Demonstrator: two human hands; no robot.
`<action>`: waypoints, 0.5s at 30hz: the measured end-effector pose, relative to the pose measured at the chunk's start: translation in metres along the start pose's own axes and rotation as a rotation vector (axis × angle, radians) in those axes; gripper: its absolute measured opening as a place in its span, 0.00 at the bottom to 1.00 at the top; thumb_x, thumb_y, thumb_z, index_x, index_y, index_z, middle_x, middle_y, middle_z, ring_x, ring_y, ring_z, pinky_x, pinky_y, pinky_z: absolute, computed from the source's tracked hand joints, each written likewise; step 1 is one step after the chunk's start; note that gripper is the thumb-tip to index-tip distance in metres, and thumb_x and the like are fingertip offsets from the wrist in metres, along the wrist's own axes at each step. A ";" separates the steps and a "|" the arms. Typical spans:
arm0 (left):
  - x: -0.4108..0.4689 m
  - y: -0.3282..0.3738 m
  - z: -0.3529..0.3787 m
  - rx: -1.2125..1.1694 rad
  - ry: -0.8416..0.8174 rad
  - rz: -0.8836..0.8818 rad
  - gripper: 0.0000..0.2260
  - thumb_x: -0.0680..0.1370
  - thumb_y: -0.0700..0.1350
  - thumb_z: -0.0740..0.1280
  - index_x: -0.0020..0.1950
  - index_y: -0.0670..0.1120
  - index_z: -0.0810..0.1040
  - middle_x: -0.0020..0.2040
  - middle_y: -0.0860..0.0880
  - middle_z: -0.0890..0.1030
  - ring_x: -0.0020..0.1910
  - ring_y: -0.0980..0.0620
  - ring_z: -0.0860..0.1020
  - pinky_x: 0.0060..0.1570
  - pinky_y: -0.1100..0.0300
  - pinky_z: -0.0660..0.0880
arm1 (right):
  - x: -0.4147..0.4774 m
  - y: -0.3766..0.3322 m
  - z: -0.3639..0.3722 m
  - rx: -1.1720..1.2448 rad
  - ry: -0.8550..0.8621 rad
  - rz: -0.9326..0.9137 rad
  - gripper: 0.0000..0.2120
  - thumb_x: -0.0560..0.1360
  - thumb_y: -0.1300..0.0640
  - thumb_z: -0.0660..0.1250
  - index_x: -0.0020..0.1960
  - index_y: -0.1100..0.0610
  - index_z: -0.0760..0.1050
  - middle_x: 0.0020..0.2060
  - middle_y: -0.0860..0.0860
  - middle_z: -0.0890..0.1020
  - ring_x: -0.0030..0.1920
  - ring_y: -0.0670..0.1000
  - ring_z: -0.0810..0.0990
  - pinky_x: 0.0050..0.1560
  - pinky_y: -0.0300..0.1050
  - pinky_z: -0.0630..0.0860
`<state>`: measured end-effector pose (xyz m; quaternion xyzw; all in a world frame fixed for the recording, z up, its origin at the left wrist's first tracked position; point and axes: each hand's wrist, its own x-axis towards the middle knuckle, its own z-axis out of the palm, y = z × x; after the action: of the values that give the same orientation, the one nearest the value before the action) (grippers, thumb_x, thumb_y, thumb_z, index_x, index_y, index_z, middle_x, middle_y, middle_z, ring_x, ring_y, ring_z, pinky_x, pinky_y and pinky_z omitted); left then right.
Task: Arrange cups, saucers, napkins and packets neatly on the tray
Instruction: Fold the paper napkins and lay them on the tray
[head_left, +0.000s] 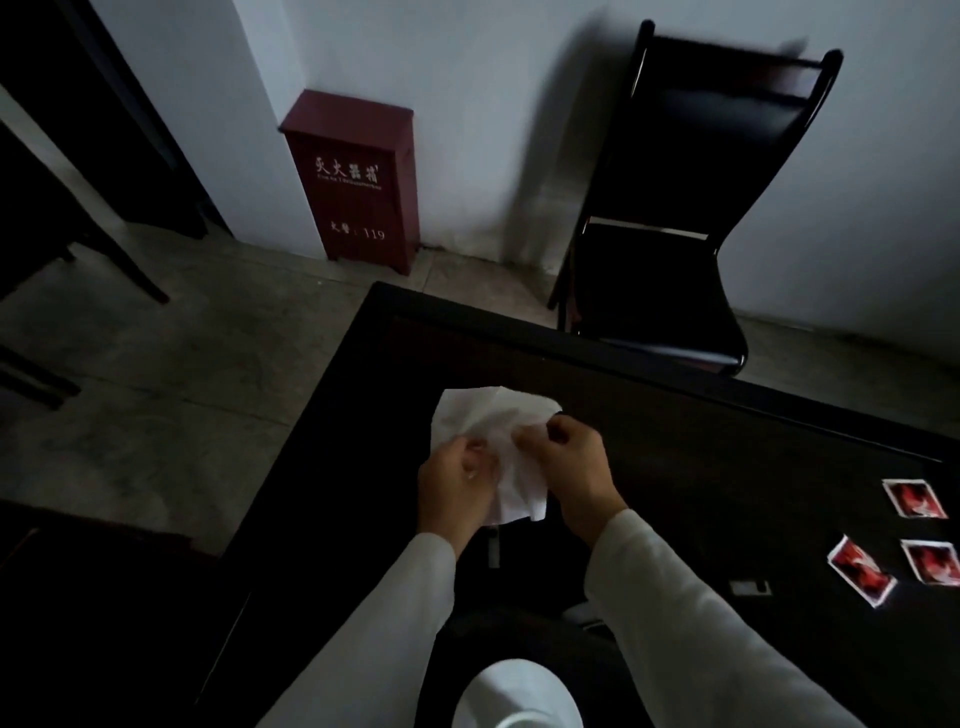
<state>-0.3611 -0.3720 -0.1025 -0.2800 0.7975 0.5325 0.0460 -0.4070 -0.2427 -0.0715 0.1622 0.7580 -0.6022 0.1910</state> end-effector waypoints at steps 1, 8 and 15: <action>-0.002 0.002 -0.002 -0.040 0.019 -0.014 0.06 0.79 0.47 0.69 0.54 0.50 0.83 0.48 0.53 0.83 0.50 0.52 0.81 0.46 0.66 0.75 | -0.005 -0.007 -0.004 0.031 -0.030 -0.015 0.14 0.75 0.59 0.73 0.51 0.70 0.78 0.49 0.70 0.83 0.51 0.70 0.83 0.50 0.70 0.81; -0.022 0.036 -0.041 -0.256 -0.068 0.076 0.18 0.75 0.64 0.65 0.63 0.63 0.77 0.66 0.57 0.77 0.63 0.60 0.74 0.50 0.69 0.68 | -0.052 -0.060 -0.061 0.171 -0.289 -0.001 0.07 0.78 0.56 0.71 0.53 0.56 0.85 0.52 0.54 0.88 0.53 0.54 0.87 0.46 0.44 0.84; -0.086 0.114 -0.085 -0.373 -0.404 0.315 0.22 0.78 0.59 0.67 0.72 0.57 0.74 0.60 0.63 0.82 0.59 0.70 0.77 0.58 0.71 0.75 | -0.149 -0.121 -0.131 0.105 -0.502 -0.024 0.15 0.77 0.55 0.70 0.57 0.65 0.83 0.54 0.63 0.86 0.48 0.57 0.86 0.47 0.46 0.83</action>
<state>-0.3267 -0.3809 0.0599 -0.0455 0.6943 0.7150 0.0683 -0.3469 -0.1443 0.1306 0.0082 0.6563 -0.6646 0.3572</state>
